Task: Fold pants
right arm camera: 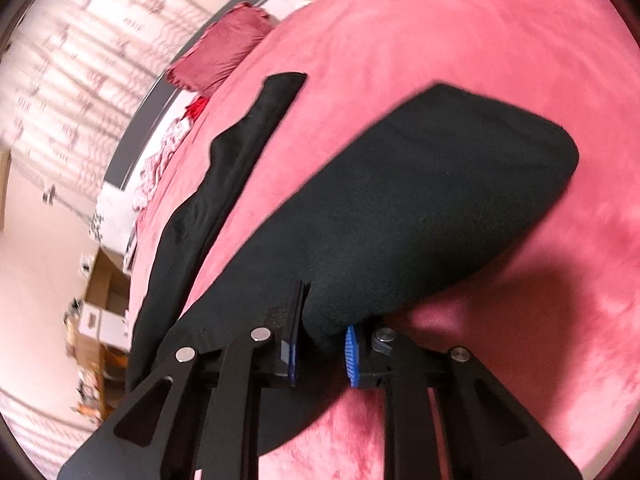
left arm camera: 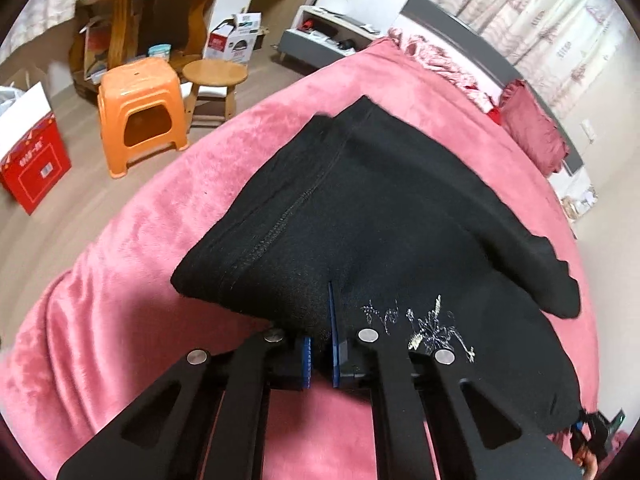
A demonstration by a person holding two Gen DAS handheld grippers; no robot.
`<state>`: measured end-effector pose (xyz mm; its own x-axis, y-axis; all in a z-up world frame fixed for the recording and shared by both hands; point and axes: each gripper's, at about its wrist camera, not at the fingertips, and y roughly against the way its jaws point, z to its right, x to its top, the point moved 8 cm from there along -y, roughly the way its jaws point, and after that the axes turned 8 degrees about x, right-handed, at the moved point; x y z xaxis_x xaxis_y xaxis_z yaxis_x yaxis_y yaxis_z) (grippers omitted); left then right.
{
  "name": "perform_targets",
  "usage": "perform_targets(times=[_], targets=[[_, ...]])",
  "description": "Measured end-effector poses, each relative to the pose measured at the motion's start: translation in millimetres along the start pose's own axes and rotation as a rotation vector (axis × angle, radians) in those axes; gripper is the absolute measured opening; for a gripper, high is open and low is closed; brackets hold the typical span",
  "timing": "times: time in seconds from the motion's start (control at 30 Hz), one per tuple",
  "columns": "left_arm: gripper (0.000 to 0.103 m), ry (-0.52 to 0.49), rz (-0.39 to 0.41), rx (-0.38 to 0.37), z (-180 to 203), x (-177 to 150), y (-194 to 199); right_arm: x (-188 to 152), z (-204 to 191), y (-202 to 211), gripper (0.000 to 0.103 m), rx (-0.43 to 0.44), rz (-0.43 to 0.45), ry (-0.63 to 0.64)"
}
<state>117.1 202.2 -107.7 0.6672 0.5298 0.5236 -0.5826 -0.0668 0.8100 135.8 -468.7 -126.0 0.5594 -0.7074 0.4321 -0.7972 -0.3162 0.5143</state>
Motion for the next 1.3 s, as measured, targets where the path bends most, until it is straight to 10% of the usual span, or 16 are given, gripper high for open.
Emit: perform_targets(times=[0.7,0.83,0.97,1.1,1.2,1.3], targets=[[0.007,-0.001,-0.235,0.033,-74,-93,35,-63,65,51,0.023,0.000,-0.111,-0.077],[0.030,0.029,-0.183,0.050,-82,-86,49,-47,72,61,0.053,0.055,-0.059,-0.121],[0.036,0.076,-0.056,0.118,-97,-68,72,-22,104,77,0.054,0.039,0.039,-0.225],[0.036,-0.003,0.046,0.135,-75,-47,81,7,129,77,0.051,0.031,0.094,-0.312],[0.036,-0.083,0.061,0.136,-45,-41,72,30,134,74,0.020,-0.043,0.102,-0.296],[0.036,-0.123,0.071,0.106,-13,-38,60,42,119,73,0.011,-0.073,0.086,-0.226]])
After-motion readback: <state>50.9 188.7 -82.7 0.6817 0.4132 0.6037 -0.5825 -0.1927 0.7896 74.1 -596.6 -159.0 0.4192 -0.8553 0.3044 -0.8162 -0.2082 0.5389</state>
